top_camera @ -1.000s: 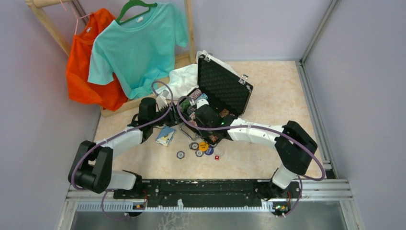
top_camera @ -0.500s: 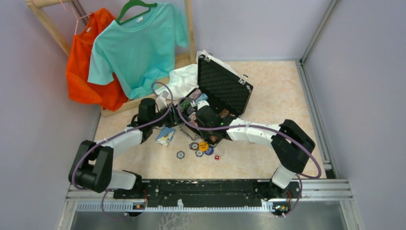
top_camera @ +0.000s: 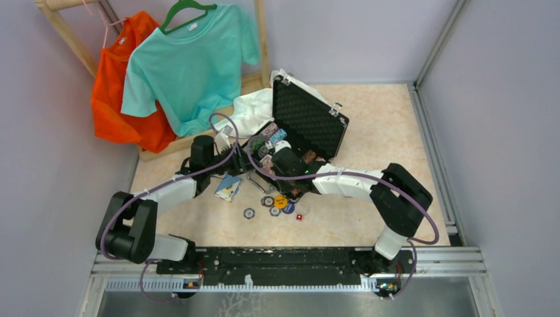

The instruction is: Pack up texas hold em set

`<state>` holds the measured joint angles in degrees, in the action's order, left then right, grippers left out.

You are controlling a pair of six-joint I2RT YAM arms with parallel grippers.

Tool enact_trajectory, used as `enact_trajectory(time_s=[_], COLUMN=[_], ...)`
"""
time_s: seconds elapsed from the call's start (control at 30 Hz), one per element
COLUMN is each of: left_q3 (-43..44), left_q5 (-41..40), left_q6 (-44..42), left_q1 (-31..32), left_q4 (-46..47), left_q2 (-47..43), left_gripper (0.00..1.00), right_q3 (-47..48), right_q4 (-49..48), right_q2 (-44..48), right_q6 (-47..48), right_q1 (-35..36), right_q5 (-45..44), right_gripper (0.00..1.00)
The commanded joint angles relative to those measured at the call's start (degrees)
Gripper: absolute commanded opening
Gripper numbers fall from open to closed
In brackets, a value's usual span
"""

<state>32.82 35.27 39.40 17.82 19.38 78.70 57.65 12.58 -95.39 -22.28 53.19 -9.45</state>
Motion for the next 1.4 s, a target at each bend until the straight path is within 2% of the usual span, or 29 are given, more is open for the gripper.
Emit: enact_trajectory(time_s=[0.0, 0.23, 0.63, 0.87, 1.2, 1.37], left_q3=[-0.4, -0.5, -0.7, -0.6, -0.6, -0.7], left_q5=[1.2, 1.3, 2.4, 3.0, 3.0, -0.8], left_q6=[0.2, 0.2, 0.4, 0.3, 0.3, -0.1], left_q1=[-0.5, -0.5, -0.5, -0.5, -0.5, -0.5], left_q4=[1.9, 2.0, 2.5, 2.9, 3.2, 2.2], left_q2=[0.4, 0.4, 0.6, 0.9, -0.1, -4.2], left_gripper=[0.48, 0.48, 0.48, 0.48, 0.48, 0.49], right_q3=[-0.3, -0.5, -2.6, -2.7, -2.7, -2.5], right_q4=[-1.0, -0.3, 0.2, 0.1, 0.9, 1.6], right_q2=[-2.2, -0.7, 4.2, 5.1, 13.0, 15.3], right_q6=[-0.3, -0.6, 1.0, 1.4, 2.8, 3.2], right_q1=[-0.8, -2.6, -9.9, -10.3, -10.2, -8.9], right_q5=[-0.3, -1.9, -2.5, -2.1, 1.0, 1.2], right_gripper=[0.00, 0.00, 0.00, 0.00, 0.00, 0.00])
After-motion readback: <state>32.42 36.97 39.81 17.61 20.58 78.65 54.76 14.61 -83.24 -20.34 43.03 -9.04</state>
